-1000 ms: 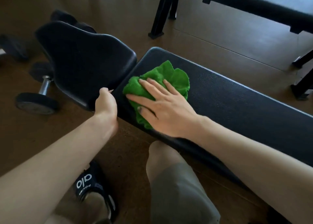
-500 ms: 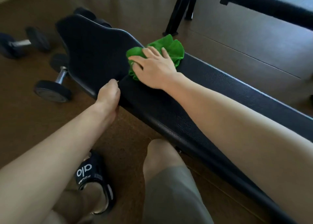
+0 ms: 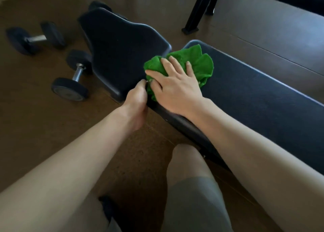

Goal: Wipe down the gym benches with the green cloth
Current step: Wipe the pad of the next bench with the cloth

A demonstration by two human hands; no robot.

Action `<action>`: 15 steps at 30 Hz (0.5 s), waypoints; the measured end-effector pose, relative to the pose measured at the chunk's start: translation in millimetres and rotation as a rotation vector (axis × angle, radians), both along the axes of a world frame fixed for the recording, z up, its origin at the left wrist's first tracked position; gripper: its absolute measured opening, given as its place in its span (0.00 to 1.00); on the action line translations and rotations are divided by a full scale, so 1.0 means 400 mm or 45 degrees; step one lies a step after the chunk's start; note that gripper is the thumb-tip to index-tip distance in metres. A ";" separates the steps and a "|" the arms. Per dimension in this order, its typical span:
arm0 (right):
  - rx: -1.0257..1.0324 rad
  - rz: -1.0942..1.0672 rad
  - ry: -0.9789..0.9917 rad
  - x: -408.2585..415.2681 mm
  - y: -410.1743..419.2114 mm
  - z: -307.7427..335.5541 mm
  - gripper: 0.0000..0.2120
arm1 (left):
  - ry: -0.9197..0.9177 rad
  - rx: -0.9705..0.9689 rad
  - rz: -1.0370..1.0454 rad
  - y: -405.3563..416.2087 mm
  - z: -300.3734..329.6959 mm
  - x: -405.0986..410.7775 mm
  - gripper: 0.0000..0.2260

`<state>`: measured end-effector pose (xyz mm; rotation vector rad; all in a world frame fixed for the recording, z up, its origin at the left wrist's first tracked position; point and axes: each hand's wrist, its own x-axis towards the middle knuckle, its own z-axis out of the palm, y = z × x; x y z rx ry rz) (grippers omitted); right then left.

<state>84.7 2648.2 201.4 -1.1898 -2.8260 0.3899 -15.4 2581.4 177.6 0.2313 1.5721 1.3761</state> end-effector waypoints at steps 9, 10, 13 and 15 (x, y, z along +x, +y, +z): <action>0.199 -0.172 -0.054 0.022 -0.134 -0.018 0.24 | 0.794 0.170 -0.261 -0.008 0.017 -0.275 0.11; 0.177 -0.171 -0.074 0.011 -0.123 -0.015 0.24 | 0.938 0.186 -0.202 0.005 0.026 -0.328 0.09; 0.090 -0.275 -0.076 -0.056 -0.080 -0.008 0.22 | 1.359 0.099 -0.028 0.073 0.039 -0.466 0.10; 0.055 -0.360 -0.074 -0.099 -0.052 -0.012 0.21 | 1.458 -0.104 -0.009 0.125 0.038 -0.529 0.18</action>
